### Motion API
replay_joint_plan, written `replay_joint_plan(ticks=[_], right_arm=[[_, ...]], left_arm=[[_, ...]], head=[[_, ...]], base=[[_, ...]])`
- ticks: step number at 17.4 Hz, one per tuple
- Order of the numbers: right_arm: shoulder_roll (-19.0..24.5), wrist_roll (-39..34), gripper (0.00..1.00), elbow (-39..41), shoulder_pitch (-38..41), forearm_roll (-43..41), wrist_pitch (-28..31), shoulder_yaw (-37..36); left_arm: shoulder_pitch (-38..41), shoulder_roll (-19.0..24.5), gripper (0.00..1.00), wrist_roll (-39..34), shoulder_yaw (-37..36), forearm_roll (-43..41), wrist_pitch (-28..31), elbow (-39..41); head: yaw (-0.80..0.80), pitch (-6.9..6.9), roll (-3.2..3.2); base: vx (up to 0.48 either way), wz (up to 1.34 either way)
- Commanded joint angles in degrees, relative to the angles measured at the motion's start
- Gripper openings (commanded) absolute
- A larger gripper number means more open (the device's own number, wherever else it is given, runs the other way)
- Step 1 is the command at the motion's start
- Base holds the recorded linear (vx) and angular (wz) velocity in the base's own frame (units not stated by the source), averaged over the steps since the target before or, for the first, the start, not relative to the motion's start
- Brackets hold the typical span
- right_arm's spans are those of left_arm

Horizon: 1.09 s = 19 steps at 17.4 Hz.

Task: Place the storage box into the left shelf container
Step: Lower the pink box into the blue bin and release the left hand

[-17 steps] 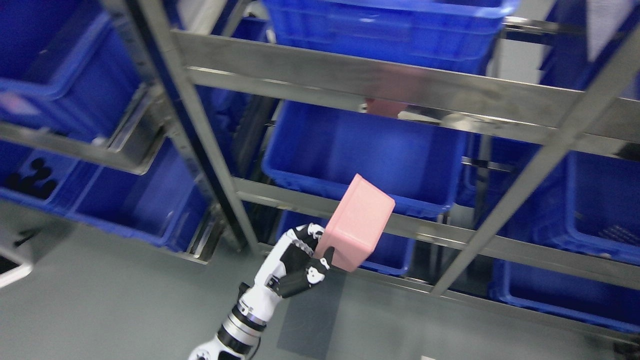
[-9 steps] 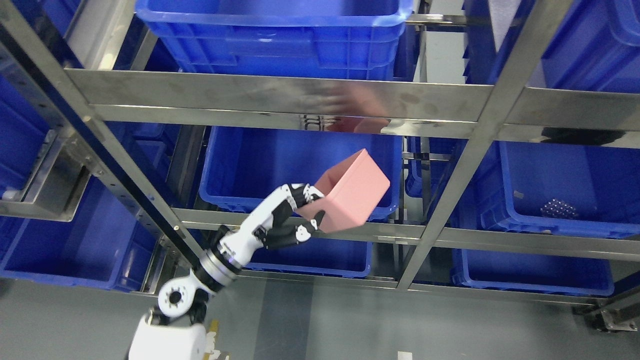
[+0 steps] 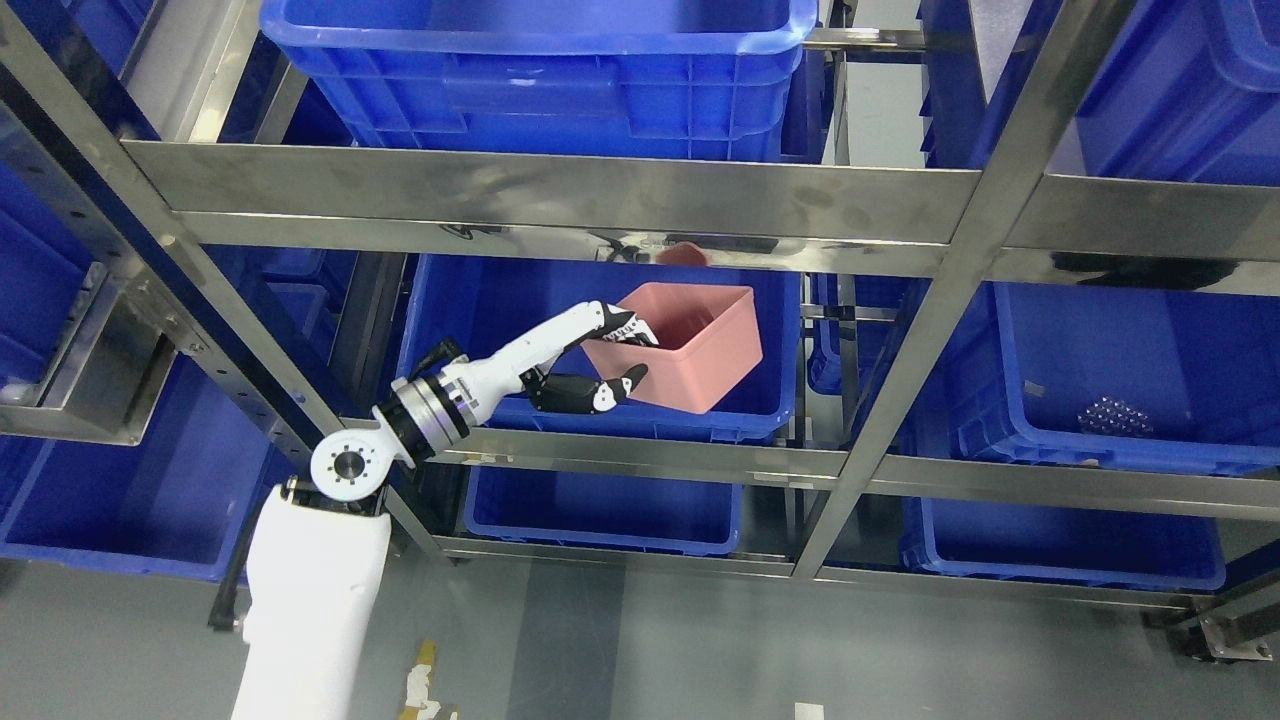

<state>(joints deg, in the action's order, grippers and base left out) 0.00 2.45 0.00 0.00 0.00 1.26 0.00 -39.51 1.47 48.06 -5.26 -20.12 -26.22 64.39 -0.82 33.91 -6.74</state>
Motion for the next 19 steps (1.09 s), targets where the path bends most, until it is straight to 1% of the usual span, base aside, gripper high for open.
replay_joint_plan(ticks=[1,4,6,9,10,11,13,14,15,16,17,18,19], right_arm=[[-1.0,0.0,1.00,1.0,0.5,0.1,0.0,-0.3],[-1.0,0.0,1.00,1.0,0.5,0.1,0.0,-0.3],[-1.0,0.0,1.00,1.0,0.5,0.1,0.0,-0.3],[-1.0,0.0,1.00,1.0,0.5,0.1,0.0,-0.3],[-1.0,0.0,1.00,1.0,0.5,0.1,0.0,-0.3],[-1.0,0.0,1.00,1.0,0.5,0.1,0.0,-0.3],[-1.0,0.0,1.00,1.0,0.5,0.1,0.0,-0.3],[-1.0,0.0,1.00,1.0,0.5,0.1,0.0,-0.3],[-1.0,0.0,1.00,1.0,0.5,0.1,0.0,-0.3],[-1.0,0.0,1.00,1.0,0.5,0.1,0.0,-0.3],[-1.0,0.0,1.00,1.0,0.5,0.1,0.0,-0.3],[-1.0,0.0,1.00,1.0,0.5,0.1,0.0,-0.3],[-1.0,0.0,1.00,1.0,0.5,0.1,0.0,-0.3]], left_arm=[[-6.5,-0.5,0.03,-2.1,0.0,-20.1,-2.4,-19.6],[-6.6,-0.5,0.03,-9.6,-0.7,-22.1,-2.3,-20.4],[-6.6,-0.5,0.04,-12.3,0.0,-22.1,-2.3,-20.7],[-6.5,-0.5,0.11,-14.8,-0.1,-21.9,-2.3,-20.7],[-6.4,-0.5,0.17,-16.1,-0.4,-21.7,-2.3,-20.7],[-6.4,-0.5,0.28,-17.5,-0.5,-21.5,-2.3,-20.7],[-6.4,-0.5,0.60,-18.0,0.0,-20.7,-2.0,-19.9],[-6.3,-0.5,0.74,-18.1,0.3,-19.2,-1.6,-19.1],[-5.9,-0.5,0.80,-19.0,0.5,-14.1,-1.1,-16.7],[-5.6,-0.5,0.82,-20.2,0.4,-8.4,0.4,-14.5],[-4.4,-0.5,0.87,-22.6,0.3,1.1,6.1,-9.2],[-2.8,-0.5,0.92,-25.3,0.3,7.7,11.5,-3.6],[-1.1,-0.5,0.96,-28.5,0.2,12.1,15.5,1.1]], head=[[0.00,0.00,0.00],[0.00,0.00,0.00],[0.00,0.00,0.00],[0.00,0.00,0.00],[0.00,0.00,0.00],[0.00,0.00,0.00],[0.00,0.00,0.00],[0.00,0.00,0.00],[0.00,0.00,0.00],[0.00,0.00,0.00],[0.00,0.00,0.00],[0.00,0.00,0.00],[0.00,0.00,0.00]], base=[[-0.010,0.02],[0.000,0.00],[0.000,0.00],[0.000,0.00],[0.000,0.00],[0.000,0.00],[0.000,0.00],[0.000,0.00],[0.000,0.00],[0.000,0.00],[0.000,0.00],[0.000,0.00],[0.000,0.00]])
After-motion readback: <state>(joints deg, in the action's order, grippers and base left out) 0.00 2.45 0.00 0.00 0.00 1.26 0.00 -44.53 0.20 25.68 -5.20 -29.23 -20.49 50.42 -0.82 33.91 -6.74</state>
